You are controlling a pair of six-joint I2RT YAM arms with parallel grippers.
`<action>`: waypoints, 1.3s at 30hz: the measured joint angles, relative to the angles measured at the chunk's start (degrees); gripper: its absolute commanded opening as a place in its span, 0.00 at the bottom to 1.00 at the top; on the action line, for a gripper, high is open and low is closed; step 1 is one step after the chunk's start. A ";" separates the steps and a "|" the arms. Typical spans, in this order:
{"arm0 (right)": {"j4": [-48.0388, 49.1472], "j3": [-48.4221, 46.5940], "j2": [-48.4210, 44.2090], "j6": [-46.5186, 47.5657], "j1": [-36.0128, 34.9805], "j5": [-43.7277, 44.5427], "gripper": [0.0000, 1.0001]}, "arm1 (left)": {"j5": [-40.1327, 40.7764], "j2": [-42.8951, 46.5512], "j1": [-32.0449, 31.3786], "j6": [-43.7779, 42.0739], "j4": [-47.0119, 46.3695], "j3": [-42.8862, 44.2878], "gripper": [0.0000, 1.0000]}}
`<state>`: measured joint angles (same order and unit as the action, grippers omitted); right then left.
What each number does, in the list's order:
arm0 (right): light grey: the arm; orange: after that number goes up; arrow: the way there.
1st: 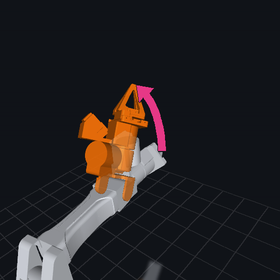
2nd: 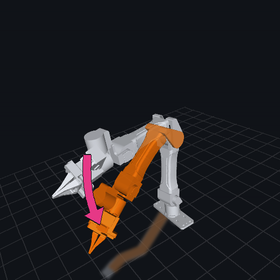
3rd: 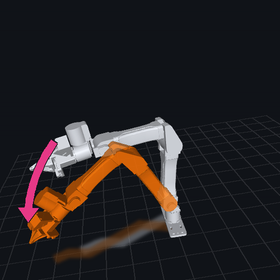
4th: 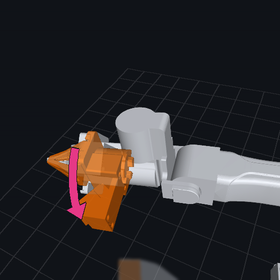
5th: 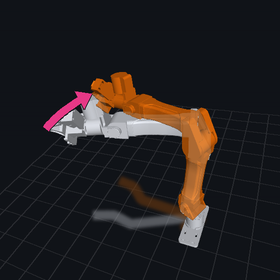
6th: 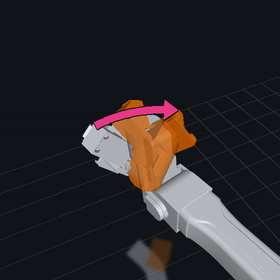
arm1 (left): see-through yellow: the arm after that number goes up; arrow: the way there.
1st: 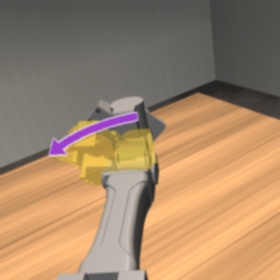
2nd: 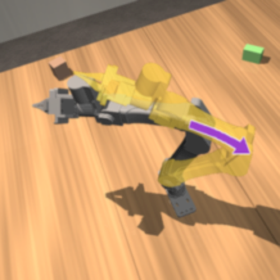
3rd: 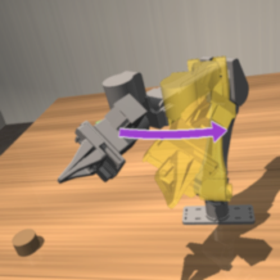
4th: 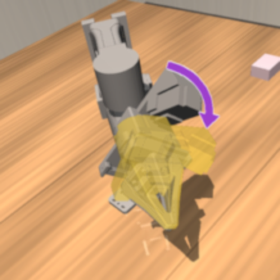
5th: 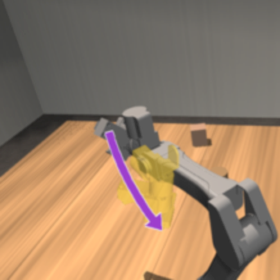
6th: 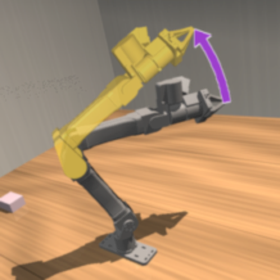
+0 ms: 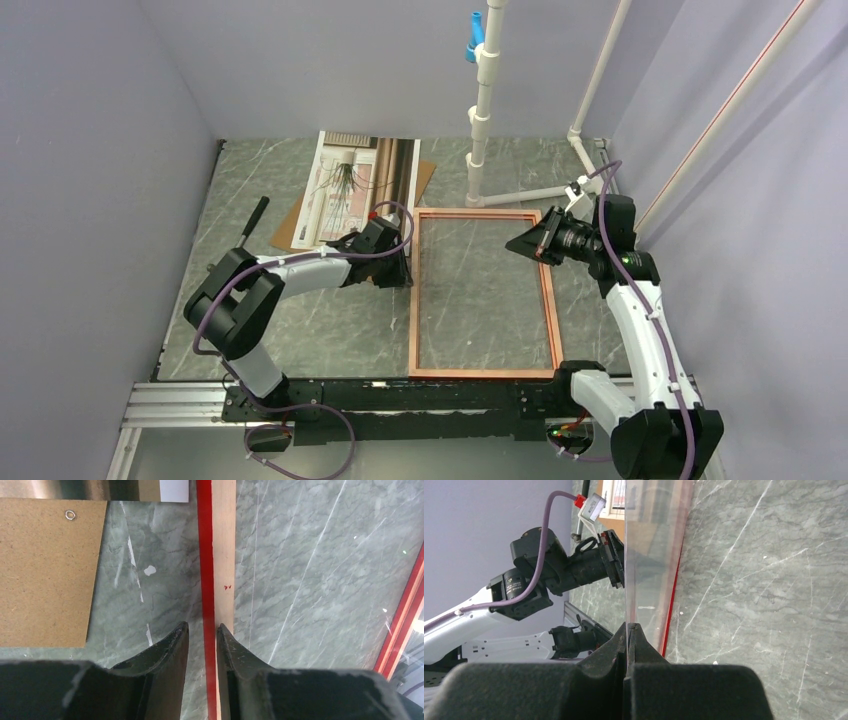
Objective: Put the photo into the frame
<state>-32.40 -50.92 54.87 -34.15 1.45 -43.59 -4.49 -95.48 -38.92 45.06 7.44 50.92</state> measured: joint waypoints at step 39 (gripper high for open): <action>6.14 2.97 0.92 -4.11 0.83 -1.97 0.00 | 1.29 -0.44 -0.07 -0.46 1.95 1.51 0.24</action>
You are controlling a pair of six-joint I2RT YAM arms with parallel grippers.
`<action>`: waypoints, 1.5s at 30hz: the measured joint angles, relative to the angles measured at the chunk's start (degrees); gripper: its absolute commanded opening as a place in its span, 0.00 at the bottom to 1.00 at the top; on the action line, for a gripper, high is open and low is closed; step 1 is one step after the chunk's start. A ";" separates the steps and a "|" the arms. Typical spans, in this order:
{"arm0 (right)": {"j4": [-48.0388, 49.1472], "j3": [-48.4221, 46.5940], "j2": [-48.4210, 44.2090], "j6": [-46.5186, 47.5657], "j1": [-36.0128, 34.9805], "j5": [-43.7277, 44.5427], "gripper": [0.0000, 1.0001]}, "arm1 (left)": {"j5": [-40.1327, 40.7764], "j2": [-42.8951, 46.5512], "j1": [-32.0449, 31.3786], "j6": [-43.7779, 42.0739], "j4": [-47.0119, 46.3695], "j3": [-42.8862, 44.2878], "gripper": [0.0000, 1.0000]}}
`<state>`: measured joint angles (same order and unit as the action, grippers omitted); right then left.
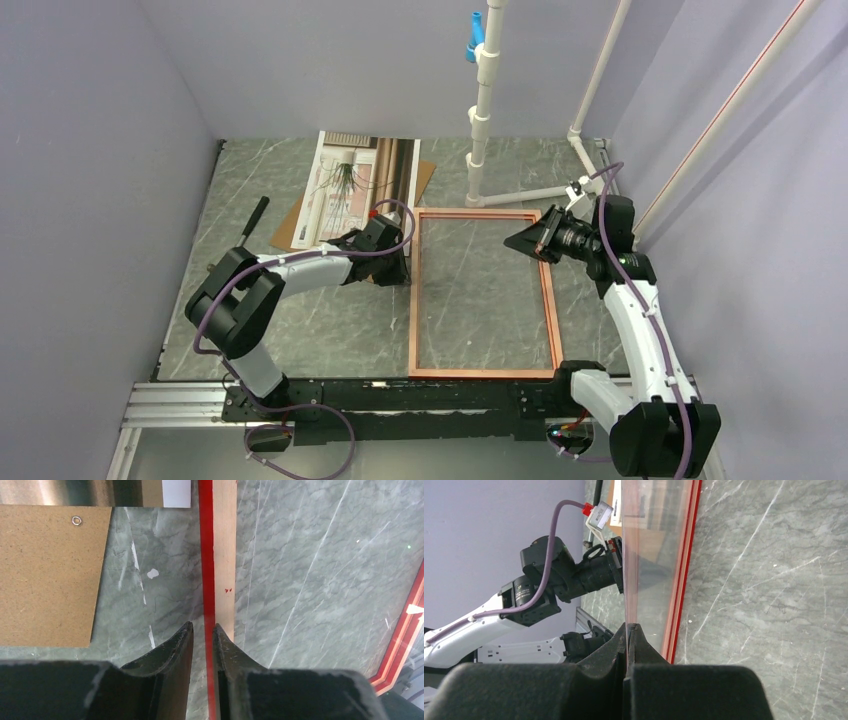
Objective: Put the photo into the frame
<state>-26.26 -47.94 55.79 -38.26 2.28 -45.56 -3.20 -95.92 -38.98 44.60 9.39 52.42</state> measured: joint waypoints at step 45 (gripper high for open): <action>-0.52 2.47 -0.85 0.52 0.17 -0.66 0.00 | -0.02 -0.72 -0.02 -0.48 0.35 0.98 0.21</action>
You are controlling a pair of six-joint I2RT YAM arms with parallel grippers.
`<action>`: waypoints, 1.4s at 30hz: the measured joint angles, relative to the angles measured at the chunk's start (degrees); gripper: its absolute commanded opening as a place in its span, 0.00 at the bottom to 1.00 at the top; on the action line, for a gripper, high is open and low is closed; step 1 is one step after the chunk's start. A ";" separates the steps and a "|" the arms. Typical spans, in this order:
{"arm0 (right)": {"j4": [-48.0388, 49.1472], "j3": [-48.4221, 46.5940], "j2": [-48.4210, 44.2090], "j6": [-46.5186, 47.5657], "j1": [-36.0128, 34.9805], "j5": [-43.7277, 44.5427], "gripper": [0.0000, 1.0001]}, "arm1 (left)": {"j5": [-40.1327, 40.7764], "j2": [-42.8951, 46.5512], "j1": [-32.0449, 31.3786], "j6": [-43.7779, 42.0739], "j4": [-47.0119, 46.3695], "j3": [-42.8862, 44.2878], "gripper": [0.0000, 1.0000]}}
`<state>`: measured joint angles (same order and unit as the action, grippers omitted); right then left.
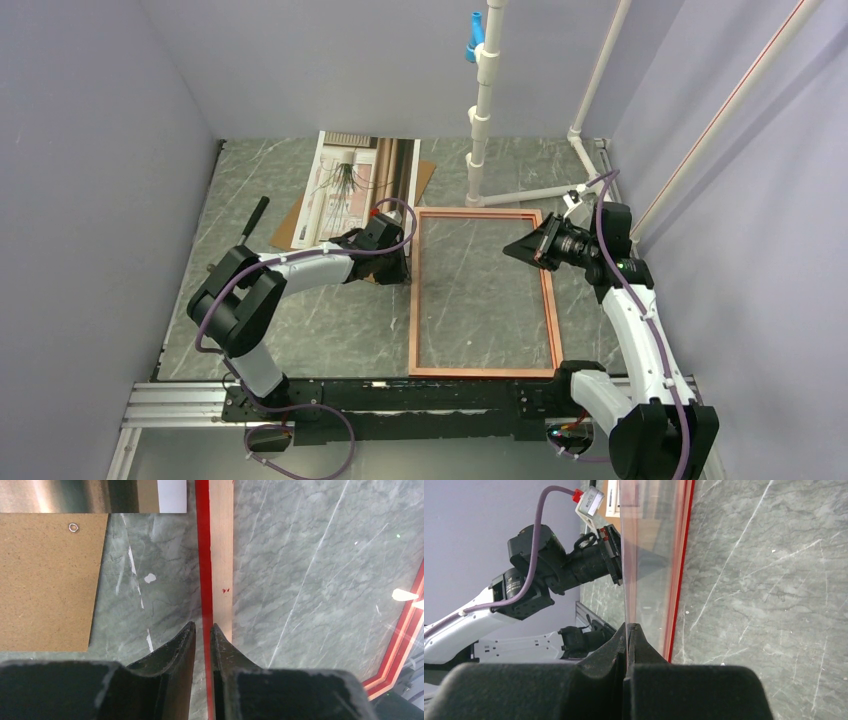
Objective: Put the photo into the frame
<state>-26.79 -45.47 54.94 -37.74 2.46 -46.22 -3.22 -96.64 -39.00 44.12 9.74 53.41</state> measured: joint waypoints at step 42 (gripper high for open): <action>-1.75 0.15 4.63 6.27 0.52 -0.55 0.00 | 0.04 -1.25 -0.24 -0.59 1.55 1.92 0.20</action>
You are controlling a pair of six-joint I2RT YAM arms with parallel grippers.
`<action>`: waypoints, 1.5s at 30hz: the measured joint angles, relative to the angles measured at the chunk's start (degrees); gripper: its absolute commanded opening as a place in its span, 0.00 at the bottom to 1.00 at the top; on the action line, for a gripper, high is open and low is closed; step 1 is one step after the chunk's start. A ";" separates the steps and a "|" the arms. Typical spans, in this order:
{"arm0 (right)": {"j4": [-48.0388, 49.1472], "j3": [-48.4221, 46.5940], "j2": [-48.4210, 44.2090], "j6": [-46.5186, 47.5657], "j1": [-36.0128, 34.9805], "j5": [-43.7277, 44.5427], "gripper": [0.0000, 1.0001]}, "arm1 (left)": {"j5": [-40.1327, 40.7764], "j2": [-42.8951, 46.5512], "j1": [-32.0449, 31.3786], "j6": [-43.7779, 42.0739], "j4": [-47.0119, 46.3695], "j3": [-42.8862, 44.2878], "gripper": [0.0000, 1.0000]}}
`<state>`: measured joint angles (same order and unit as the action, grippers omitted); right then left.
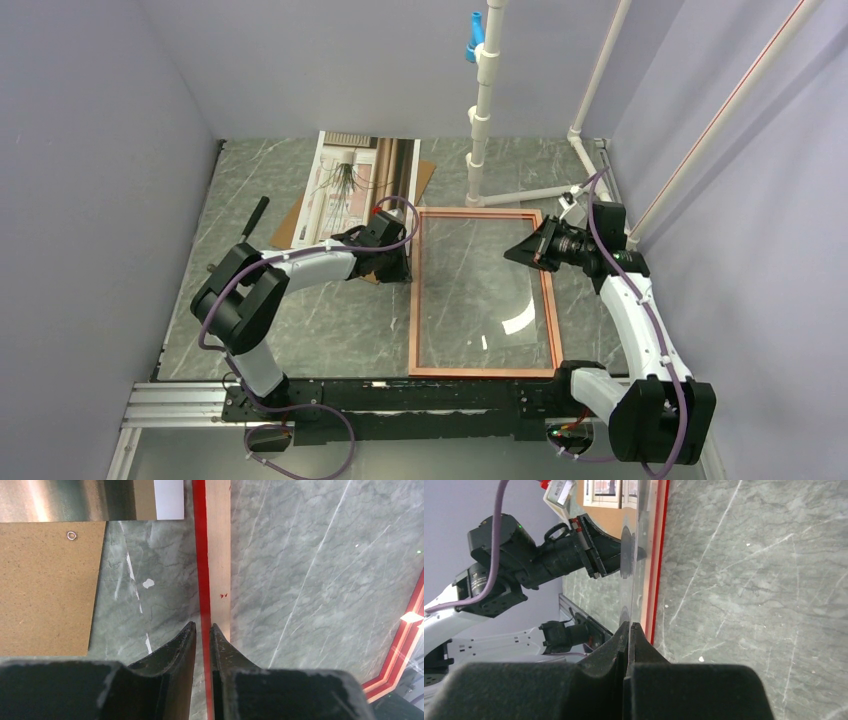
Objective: Put the photo into the frame
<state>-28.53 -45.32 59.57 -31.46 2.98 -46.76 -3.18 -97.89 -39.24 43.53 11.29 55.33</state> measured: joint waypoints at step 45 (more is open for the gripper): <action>-4.96 4.96 2.80 9.53 -0.02 12.41 0.52 | 0.02 -1.29 -0.33 -0.42 0.04 1.53 0.18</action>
<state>-33.50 -40.36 62.37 -21.93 2.96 -34.35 -3.16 -99.18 -39.57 43.11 11.33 56.86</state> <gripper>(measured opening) 0.402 0.186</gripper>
